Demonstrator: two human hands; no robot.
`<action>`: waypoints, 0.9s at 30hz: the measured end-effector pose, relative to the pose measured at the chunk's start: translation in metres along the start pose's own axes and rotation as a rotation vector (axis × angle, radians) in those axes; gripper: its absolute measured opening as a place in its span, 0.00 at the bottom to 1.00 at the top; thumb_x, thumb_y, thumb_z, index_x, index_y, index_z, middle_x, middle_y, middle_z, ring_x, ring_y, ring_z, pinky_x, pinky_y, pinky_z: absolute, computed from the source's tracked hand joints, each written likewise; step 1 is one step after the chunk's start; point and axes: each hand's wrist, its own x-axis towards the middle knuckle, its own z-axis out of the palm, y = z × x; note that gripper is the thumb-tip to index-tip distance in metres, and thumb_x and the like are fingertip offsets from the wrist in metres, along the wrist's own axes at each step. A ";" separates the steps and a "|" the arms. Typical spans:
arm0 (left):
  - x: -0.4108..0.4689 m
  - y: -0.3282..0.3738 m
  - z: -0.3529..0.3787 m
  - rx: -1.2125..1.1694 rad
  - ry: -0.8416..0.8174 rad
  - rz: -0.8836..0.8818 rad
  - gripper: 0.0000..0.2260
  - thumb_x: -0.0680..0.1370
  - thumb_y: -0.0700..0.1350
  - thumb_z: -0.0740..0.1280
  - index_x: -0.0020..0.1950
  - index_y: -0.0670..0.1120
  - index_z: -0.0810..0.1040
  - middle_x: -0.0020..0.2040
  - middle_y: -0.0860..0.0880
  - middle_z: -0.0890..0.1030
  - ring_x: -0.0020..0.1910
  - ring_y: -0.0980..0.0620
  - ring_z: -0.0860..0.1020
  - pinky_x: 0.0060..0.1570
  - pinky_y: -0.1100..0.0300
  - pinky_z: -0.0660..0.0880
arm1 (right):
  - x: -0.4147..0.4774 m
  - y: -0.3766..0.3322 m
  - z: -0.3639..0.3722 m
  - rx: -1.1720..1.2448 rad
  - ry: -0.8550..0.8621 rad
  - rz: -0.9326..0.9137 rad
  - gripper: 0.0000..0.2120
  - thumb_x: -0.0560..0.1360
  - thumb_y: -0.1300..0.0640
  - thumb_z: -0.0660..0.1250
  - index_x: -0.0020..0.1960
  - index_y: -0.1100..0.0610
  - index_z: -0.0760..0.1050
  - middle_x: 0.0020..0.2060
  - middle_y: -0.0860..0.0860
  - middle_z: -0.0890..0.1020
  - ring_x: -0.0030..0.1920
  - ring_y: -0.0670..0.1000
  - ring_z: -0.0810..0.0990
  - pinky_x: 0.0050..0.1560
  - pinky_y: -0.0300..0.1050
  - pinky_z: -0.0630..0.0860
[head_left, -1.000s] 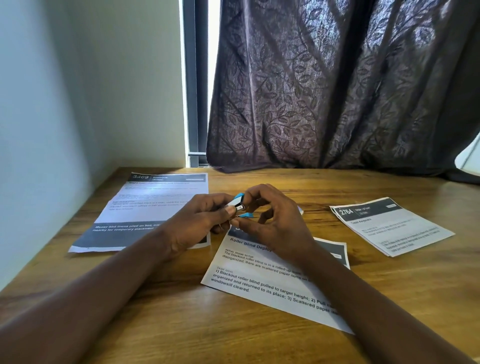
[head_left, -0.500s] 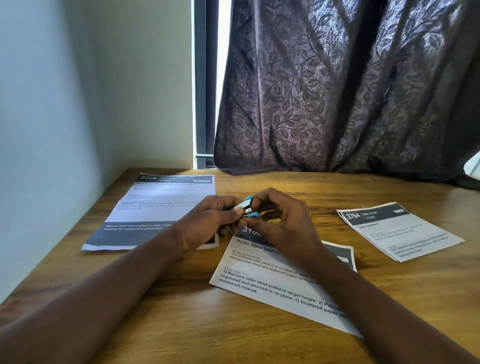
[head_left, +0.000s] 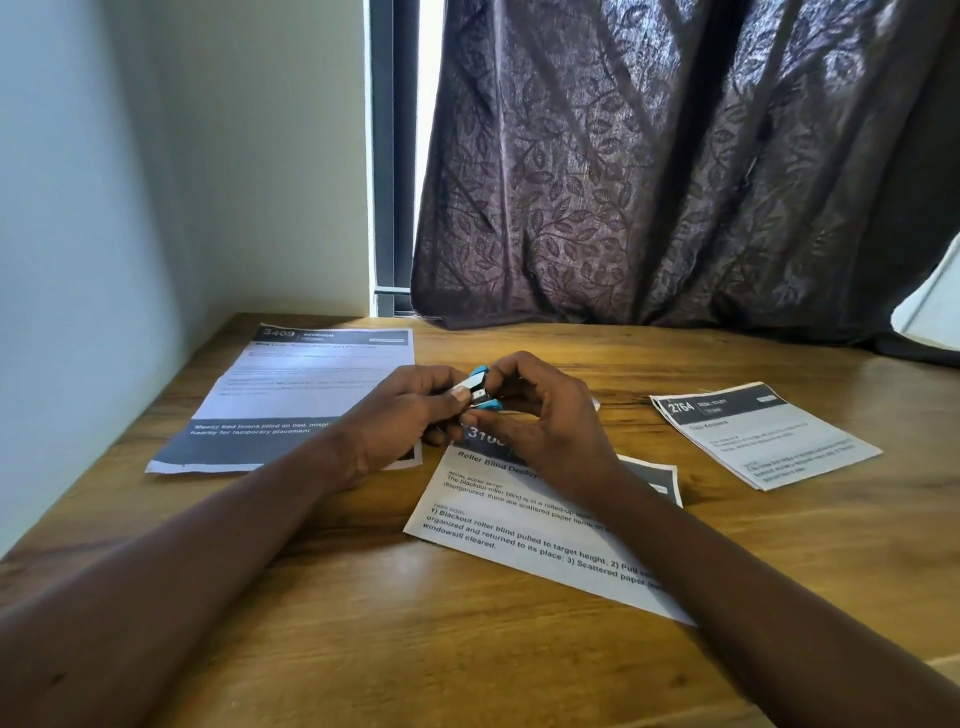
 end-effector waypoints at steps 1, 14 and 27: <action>0.000 0.000 0.001 0.013 0.002 0.001 0.11 0.86 0.41 0.59 0.60 0.41 0.81 0.43 0.47 0.82 0.41 0.55 0.79 0.41 0.63 0.76 | -0.001 0.001 0.000 0.011 0.001 0.007 0.14 0.71 0.62 0.79 0.51 0.57 0.76 0.49 0.51 0.85 0.52 0.52 0.85 0.56 0.55 0.82; -0.004 0.005 0.003 0.026 0.005 0.000 0.11 0.86 0.43 0.57 0.54 0.48 0.80 0.43 0.47 0.82 0.43 0.52 0.79 0.43 0.60 0.76 | -0.006 -0.004 0.001 0.046 -0.038 -0.001 0.13 0.72 0.61 0.78 0.49 0.57 0.74 0.48 0.53 0.84 0.51 0.52 0.85 0.53 0.55 0.83; -0.007 0.003 -0.019 0.004 -0.021 0.000 0.10 0.83 0.45 0.65 0.63 0.45 0.79 0.54 0.41 0.86 0.52 0.43 0.83 0.56 0.44 0.77 | -0.007 -0.001 0.005 -0.329 0.020 -0.171 0.13 0.71 0.53 0.78 0.48 0.51 0.75 0.42 0.45 0.75 0.41 0.47 0.73 0.40 0.43 0.72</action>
